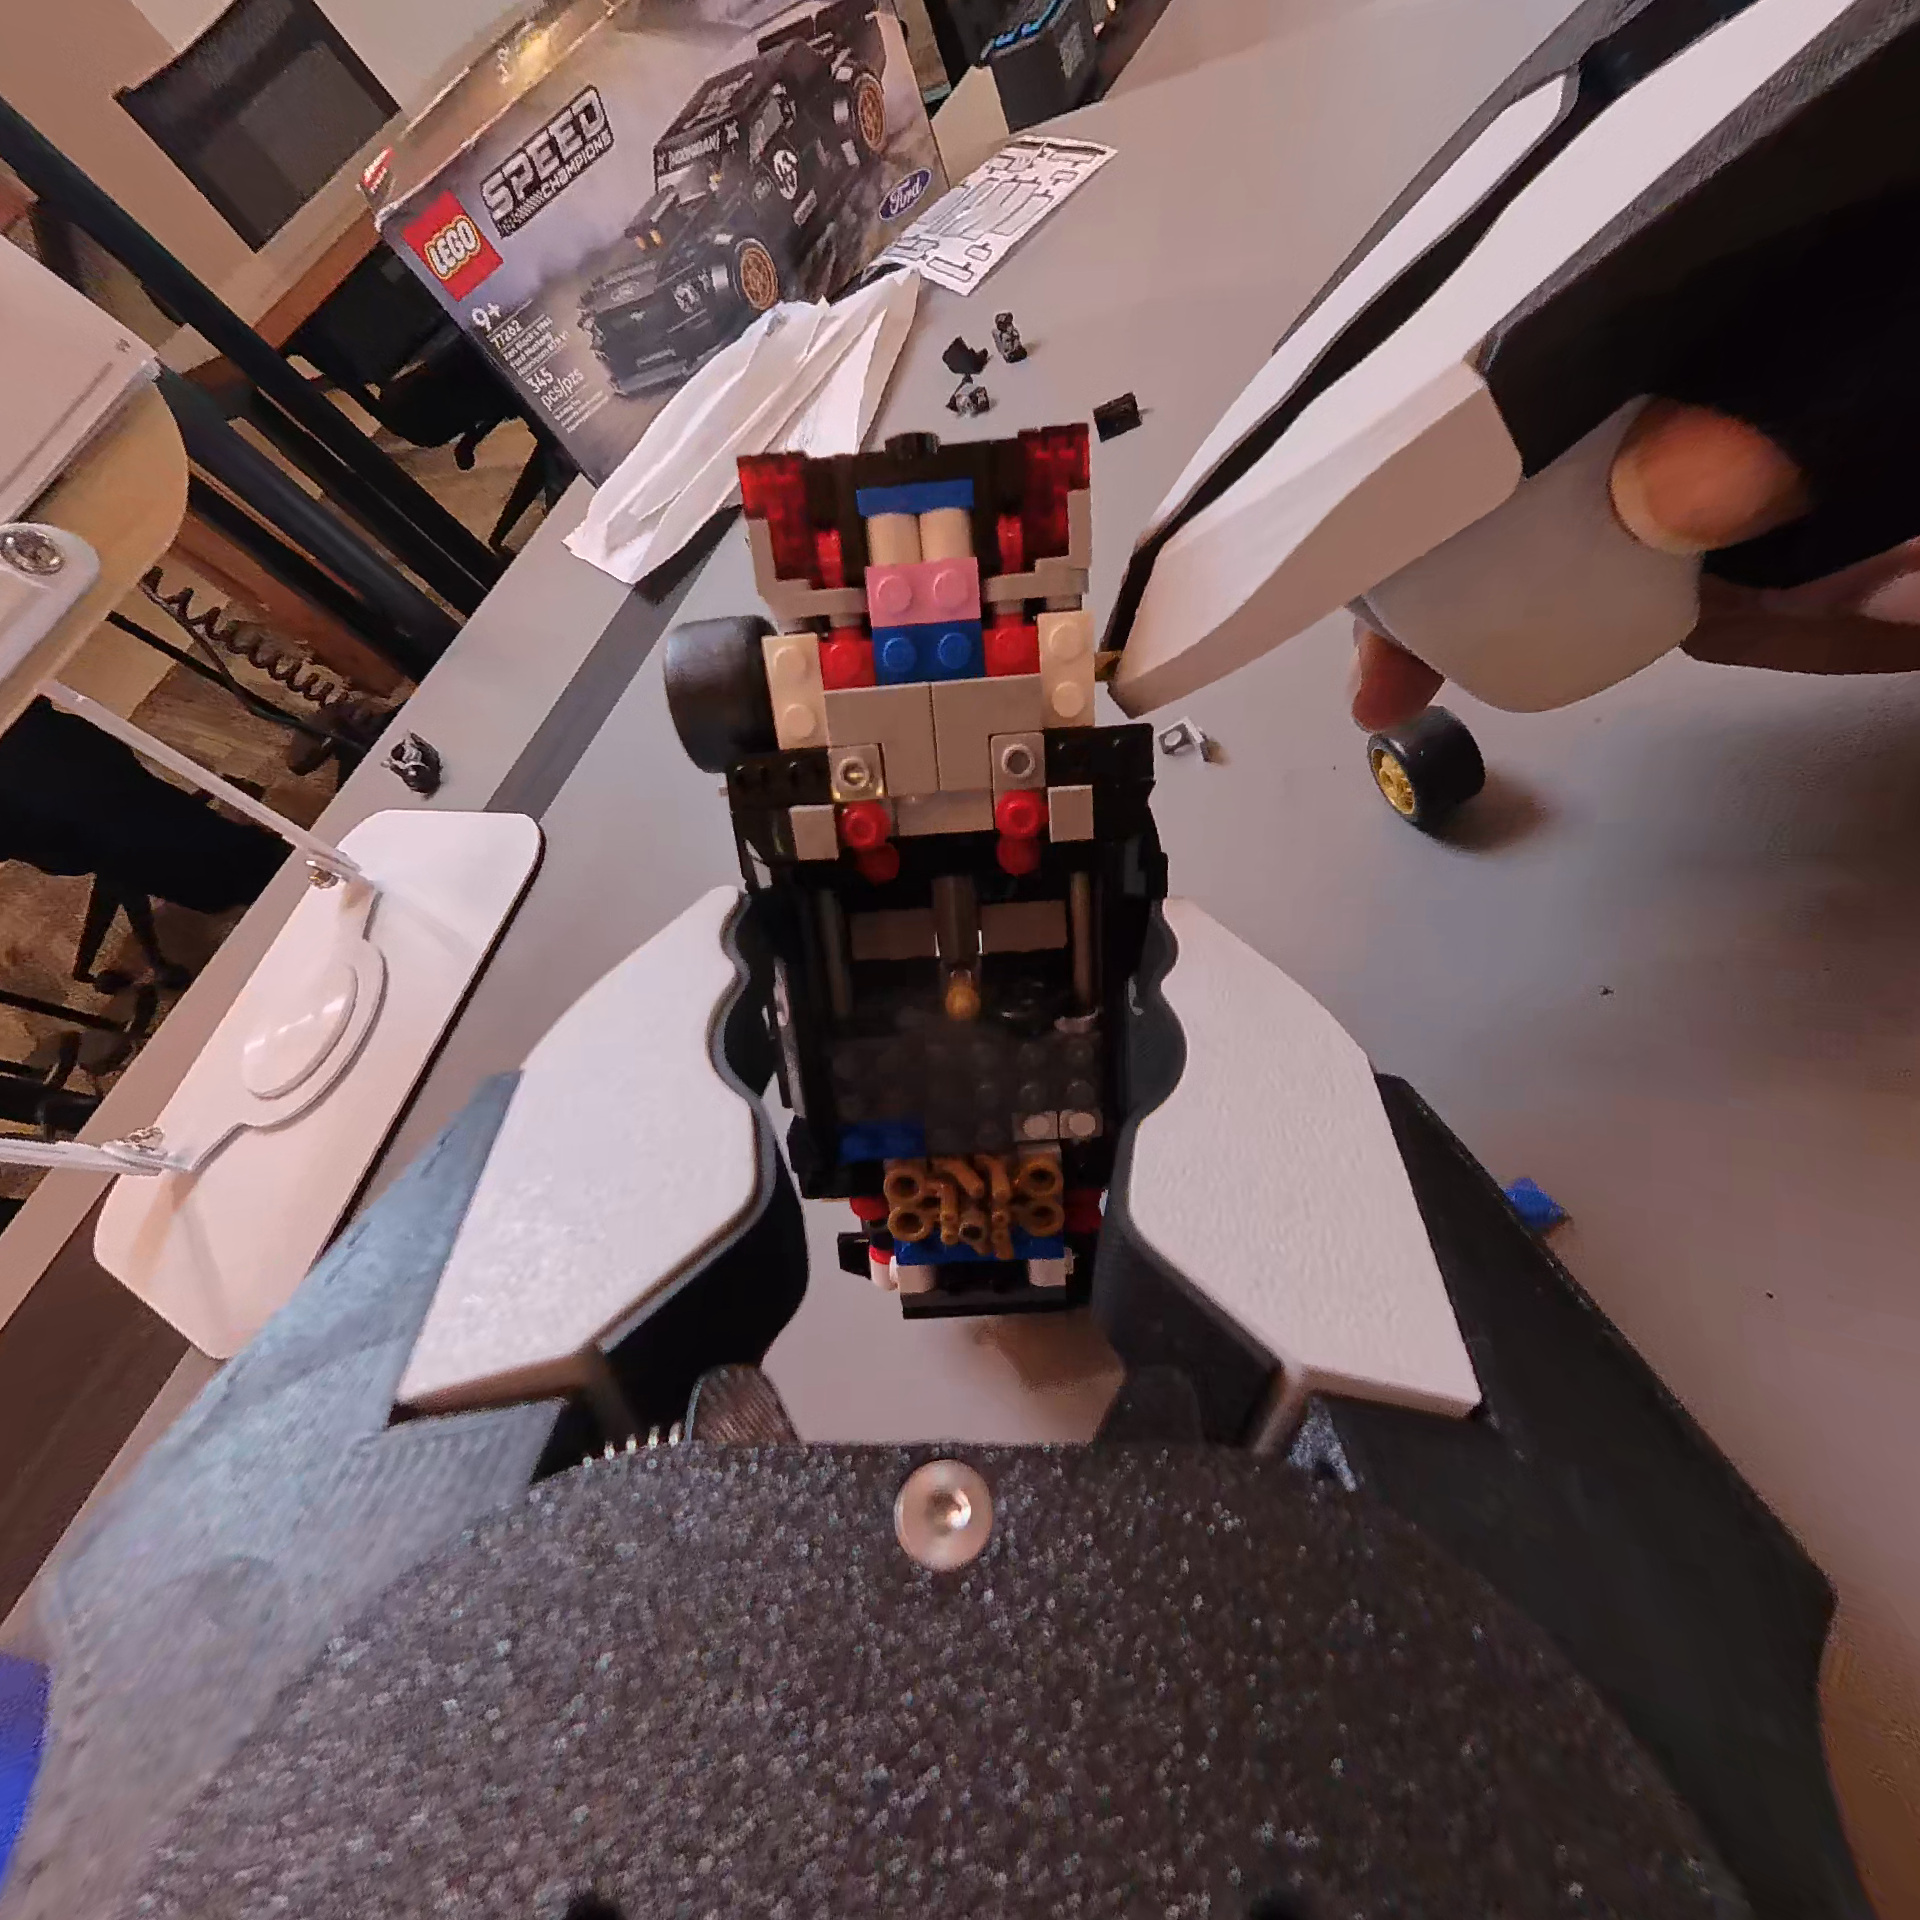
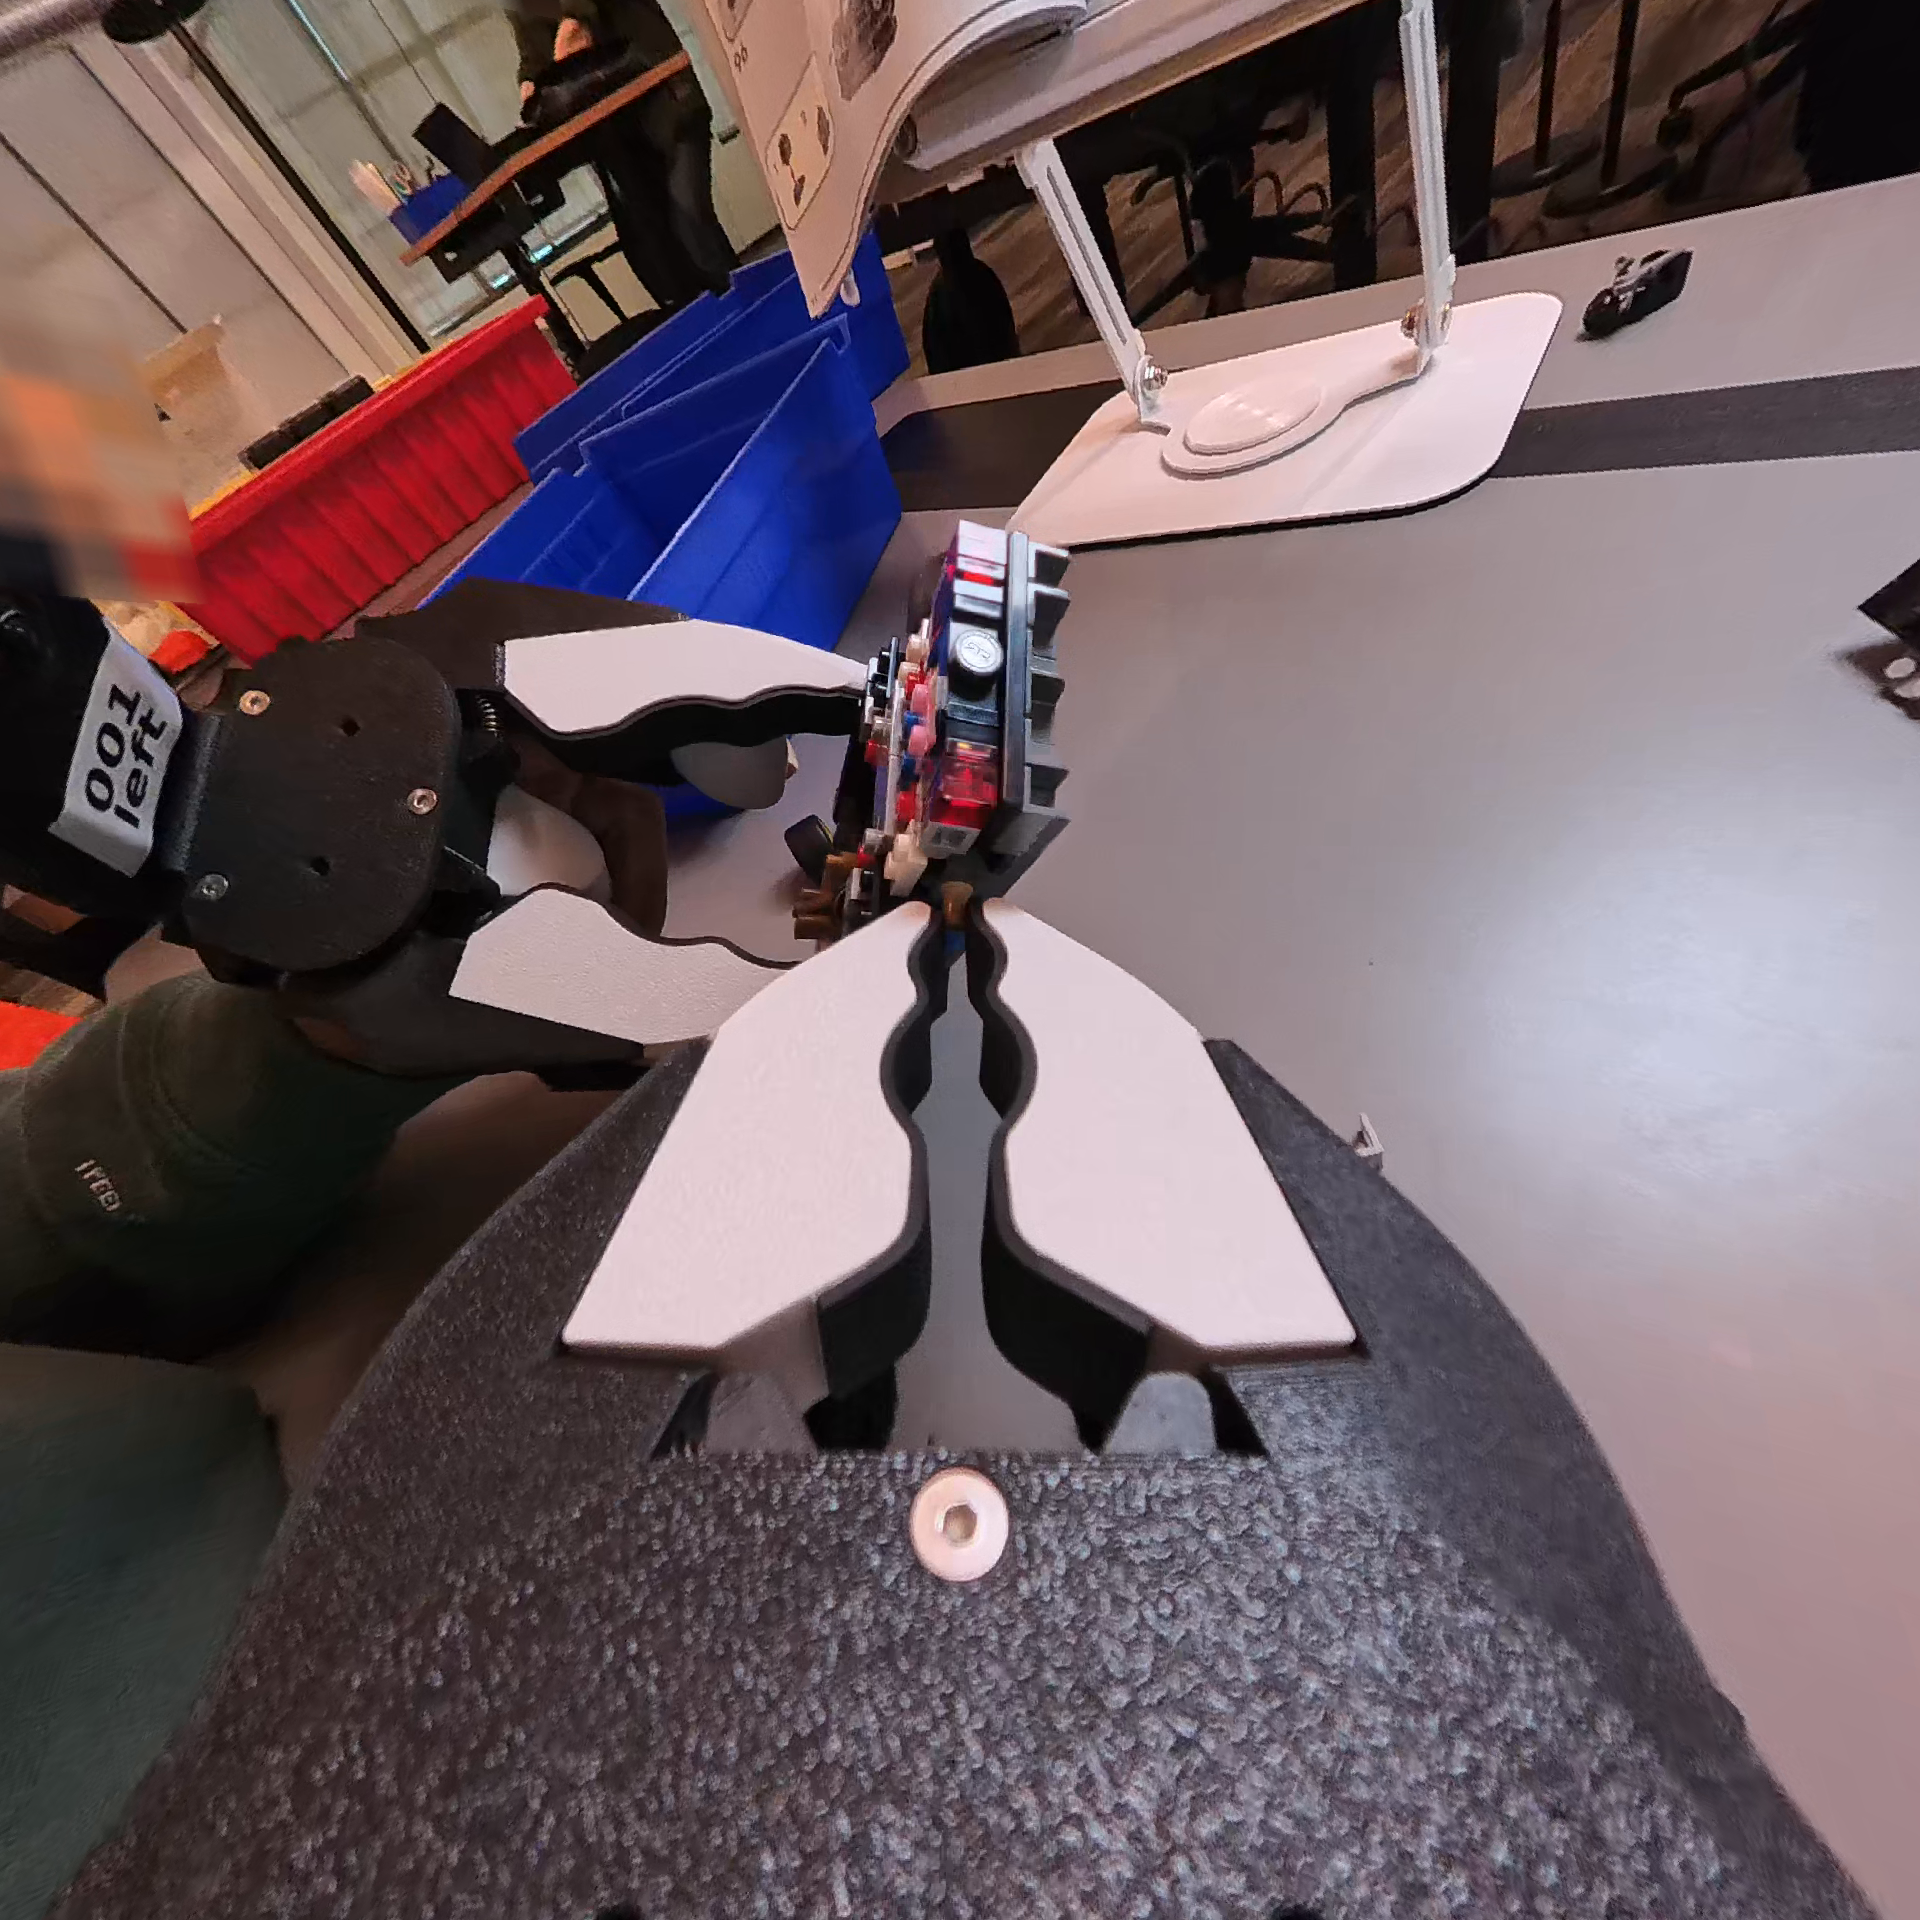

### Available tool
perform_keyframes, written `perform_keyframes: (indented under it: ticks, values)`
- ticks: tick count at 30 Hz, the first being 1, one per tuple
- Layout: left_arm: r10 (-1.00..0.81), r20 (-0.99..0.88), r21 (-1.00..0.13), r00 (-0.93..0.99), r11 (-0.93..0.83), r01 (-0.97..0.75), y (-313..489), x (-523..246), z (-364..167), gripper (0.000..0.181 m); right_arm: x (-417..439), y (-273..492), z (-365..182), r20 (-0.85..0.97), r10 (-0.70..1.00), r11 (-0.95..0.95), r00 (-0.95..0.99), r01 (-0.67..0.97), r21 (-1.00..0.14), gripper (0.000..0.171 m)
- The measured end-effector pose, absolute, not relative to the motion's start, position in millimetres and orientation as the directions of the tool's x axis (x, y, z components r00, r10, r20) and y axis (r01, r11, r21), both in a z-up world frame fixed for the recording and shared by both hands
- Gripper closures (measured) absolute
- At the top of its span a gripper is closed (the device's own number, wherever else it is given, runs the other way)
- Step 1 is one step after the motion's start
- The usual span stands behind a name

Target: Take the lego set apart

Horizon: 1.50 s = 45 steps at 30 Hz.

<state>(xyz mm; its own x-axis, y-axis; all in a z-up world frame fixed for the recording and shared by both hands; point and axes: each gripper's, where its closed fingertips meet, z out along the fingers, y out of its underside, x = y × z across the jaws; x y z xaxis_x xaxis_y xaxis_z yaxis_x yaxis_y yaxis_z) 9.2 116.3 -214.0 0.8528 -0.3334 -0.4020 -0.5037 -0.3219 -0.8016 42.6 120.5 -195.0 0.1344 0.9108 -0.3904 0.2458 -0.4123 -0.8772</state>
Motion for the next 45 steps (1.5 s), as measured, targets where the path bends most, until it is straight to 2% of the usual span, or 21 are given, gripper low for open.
perform_keyframes:
  ticks: [6,10,13,15,18,21,23,27,30,33,38,40,43,45]
  values:
    - [-0.376,-0.393,-0.776,0.839,-0.354,-0.523,123,9,-217,0.113,45,126,-200,-0.423,0.897,-0.441,0.124,0.275,-0.854,0.167]
    - [-0.43,-0.383,-0.671,0.818,-0.479,-0.566,138,-1,-225,0.112,67,148,-199,-0.362,0.92,-0.391,0.15,0.304,-0.869,0.156]
    - [-0.54,-0.369,-0.594,0.756,-0.488,-0.639,145,5,-230,0.112,88,170,-189,-0.307,0.937,-0.344,0.164,0.294,-0.892,0.154]
    - [-0.606,-0.403,-0.559,0.685,-0.43,-0.709,149,12,-230,0.112,100,178,-183,-0.297,0.945,-0.326,0.138,0.31,-0.893,0.154]
    - [-0.65,-0.551,-0.472,0.524,-0.275,-0.838,149,24,-224,0.113,113,176,-184,-0.328,0.944,-0.318,0.041,0.386,-0.866,0.147]
    - [-0.619,-0.716,-0.334,0.323,-0.103,-0.937,140,37,-219,0.113,115,164,-178,-0.425,0.903,-0.353,-0.066,0.45,-0.82,0.133]
    - [-0.595,-0.779,-0.234,0.2,-0.02,-0.972,131,46,-220,0.112,112,153,-175,-0.457,0.881,-0.343,-0.12,0.505,-0.792,0.13]
    - [-0.574,-0.817,-0.115,0.061,0.058,-0.992,115,59,-223,0.112,101,132,-186,-0.456,0.871,-0.231,-0.181,0.668,-0.707,0.129]
    - [-0.551,-0.834,-0.071,0.02,0.072,-0.995,110,60,-223,0.113,95,117,-195,-0.464,0.859,-0.155,-0.217,0.753,-0.639,0.132]
    - [-0.541,-0.84,-0.073,0.026,0.066,-0.995,107,58,-223,0.112,89,112,-204,-0.428,0.875,-0.094,-0.225,0.789,-0.607,0.143]
    - [-0.499,-0.865,-0.103,0.059,0.061,-0.993,104,52,-222,0.112,80,110,-201,-0.399,0.877,-0.066,-0.266,0.758,-0.649,0.145]
    - [-0.5,-0.859,-0.155,0.111,0.048,-0.987,102,52,-220,0.101,80,110,-200,-0.371,0.881,-0.033,-0.293,0.745,-0.666,0.146]
    - [-0.564,-0.793,-0.276,0.231,-0.005,-0.961,94,47,-220,0.093,79,111,-207,-0.254,0.902,0.095,-0.348,0.737,-0.669,0.146]
    - [-0.652,-0.639,-0.475,0.407,-0.081,-0.876,84,48,-212,0.095,76,111,-208,-0.188,0.904,0.161,-0.383,0.714,-0.682,0.146]
